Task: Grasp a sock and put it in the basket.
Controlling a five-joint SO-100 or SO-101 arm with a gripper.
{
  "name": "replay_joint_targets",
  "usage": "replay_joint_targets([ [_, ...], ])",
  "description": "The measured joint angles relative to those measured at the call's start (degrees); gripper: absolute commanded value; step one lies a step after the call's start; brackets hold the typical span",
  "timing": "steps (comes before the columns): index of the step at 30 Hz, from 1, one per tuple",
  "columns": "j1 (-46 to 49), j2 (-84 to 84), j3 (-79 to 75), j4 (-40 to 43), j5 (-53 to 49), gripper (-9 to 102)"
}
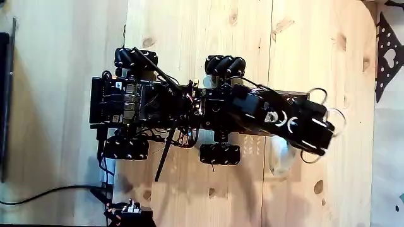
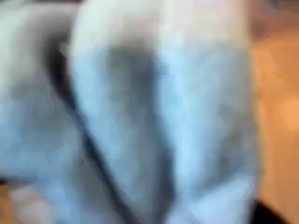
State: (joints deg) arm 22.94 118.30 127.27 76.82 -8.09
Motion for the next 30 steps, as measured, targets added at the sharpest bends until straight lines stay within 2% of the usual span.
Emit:
replay_joint_targets([
  [9,-6.86,3.6,7.47,-6.5,-2.81,1],
  [18,-14.5,19.95,16.61,-10.72,7.91,1],
  [21,-16.44,21.97,16.61,-10.72,9.49,8],
  [26,-18.19,22.24,16.61,-9.93,10.37,32],
  [30,-18.37,21.53,16.61,-8.79,10.37,38],
])
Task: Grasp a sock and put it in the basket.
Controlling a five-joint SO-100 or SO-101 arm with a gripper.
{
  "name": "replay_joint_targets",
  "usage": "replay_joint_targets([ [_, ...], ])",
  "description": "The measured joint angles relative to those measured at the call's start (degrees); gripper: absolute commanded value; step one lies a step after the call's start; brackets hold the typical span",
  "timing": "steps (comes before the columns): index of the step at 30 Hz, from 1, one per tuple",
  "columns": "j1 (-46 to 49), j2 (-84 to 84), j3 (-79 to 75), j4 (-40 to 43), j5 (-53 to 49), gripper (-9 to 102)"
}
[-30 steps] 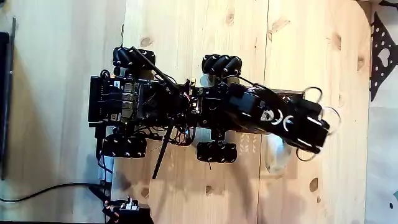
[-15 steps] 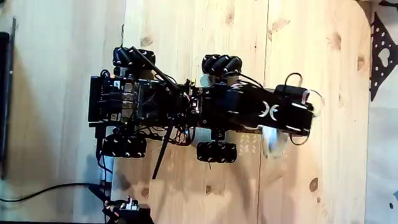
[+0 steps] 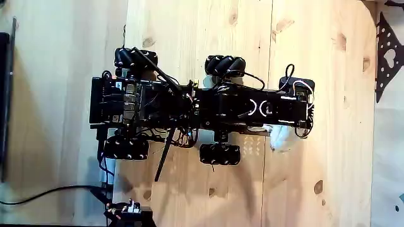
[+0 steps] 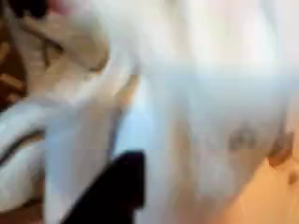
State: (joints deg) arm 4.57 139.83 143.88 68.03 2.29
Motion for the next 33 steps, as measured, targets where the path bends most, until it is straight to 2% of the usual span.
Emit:
replay_joint_targets([
  [7,0.0,-1.58,0.0,-0.53,-0.7,40],
  [12,0.44,-0.97,0.26,-10.99,-1.58,39],
  [14,0.79,-0.79,0.35,-16.88,-0.88,31],
  [18,-1.76,2.64,0.35,-23.47,1.49,0],
  [25,-7.56,6.94,0.62,-25.66,2.2,0],
  [29,-7.56,1.85,1.05,-25.75,2.2,0],
  [33,-7.29,0.44,6.15,-29.88,0.18,0],
])
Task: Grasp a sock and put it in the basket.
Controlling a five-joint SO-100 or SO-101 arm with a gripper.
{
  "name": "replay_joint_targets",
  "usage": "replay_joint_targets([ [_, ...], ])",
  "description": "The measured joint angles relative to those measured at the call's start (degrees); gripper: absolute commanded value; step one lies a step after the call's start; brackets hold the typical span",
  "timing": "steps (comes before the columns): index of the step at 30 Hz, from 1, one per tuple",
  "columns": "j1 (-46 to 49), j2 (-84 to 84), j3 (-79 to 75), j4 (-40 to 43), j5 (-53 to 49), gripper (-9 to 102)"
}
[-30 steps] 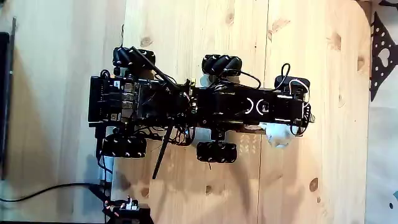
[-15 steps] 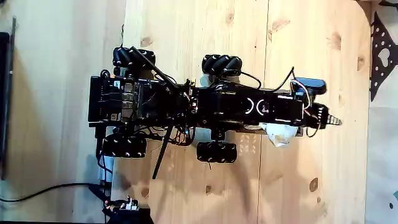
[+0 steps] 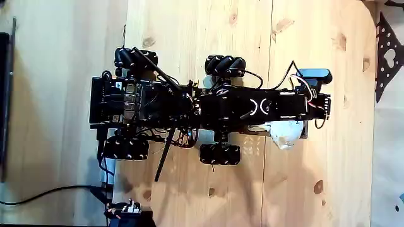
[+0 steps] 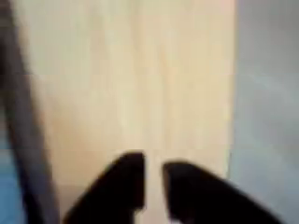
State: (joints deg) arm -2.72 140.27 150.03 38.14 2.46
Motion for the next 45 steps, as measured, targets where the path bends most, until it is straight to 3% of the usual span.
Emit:
replay_joint_targets([
  [3,0.79,1.05,4.04,-4.48,-4.48,0],
  [8,7.65,0.44,6.33,-5.19,-13.27,0],
  [17,18.46,9.4,13.45,-0.44,-13.62,0],
  [26,15.03,42.19,20.04,10.11,-11.6,0],
  [45,10.02,45.44,20.21,23.64,-5.62,0],
])
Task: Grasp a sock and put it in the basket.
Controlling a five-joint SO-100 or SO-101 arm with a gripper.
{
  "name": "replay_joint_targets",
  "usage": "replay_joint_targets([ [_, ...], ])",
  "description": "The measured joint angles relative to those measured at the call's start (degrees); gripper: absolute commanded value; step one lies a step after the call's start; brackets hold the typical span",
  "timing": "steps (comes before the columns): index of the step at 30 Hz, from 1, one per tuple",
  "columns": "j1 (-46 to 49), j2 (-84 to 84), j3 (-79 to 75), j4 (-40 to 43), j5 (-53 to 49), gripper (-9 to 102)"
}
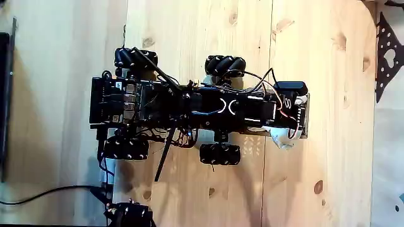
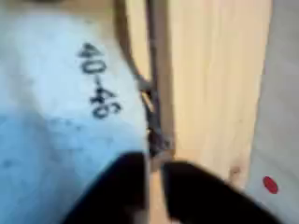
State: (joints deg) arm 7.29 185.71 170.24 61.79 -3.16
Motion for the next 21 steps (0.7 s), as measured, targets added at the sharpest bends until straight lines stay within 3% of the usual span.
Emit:
replay_joint_targets([
  [21,-1.14,0.44,-0.09,9.58,1.58,1],
])
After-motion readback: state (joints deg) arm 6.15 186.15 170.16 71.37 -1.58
